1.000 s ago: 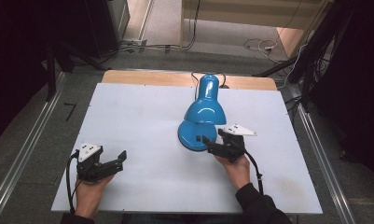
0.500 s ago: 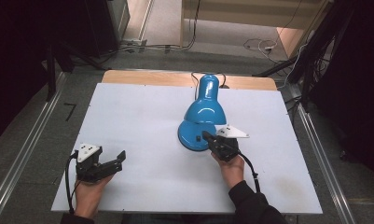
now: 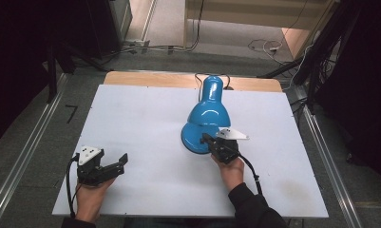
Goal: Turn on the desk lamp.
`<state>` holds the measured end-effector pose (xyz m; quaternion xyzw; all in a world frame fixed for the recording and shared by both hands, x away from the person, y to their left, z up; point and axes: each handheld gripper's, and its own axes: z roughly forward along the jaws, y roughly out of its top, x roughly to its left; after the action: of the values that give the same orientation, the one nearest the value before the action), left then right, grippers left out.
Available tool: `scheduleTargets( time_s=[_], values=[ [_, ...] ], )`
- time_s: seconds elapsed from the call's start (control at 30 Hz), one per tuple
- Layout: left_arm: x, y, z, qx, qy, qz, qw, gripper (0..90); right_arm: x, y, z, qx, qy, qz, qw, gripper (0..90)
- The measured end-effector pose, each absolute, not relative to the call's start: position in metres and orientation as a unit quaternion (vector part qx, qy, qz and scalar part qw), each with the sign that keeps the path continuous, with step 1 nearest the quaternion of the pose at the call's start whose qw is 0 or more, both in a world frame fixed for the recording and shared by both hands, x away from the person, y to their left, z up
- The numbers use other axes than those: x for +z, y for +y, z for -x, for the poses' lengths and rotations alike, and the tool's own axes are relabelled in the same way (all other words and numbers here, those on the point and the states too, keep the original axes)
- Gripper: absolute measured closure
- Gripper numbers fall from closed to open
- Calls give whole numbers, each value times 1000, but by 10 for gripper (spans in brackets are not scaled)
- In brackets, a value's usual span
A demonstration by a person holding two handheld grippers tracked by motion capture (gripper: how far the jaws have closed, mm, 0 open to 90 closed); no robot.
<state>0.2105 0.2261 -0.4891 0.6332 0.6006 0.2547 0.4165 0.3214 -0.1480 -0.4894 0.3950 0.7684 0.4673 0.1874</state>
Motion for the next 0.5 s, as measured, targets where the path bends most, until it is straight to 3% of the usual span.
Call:
scheduleTargets(
  time_s=[0.5],
  values=[
    [-489,226,-210,254,600,-634,417,125,-499,-145,-328,447,779,-406,169,874]
  ],
)
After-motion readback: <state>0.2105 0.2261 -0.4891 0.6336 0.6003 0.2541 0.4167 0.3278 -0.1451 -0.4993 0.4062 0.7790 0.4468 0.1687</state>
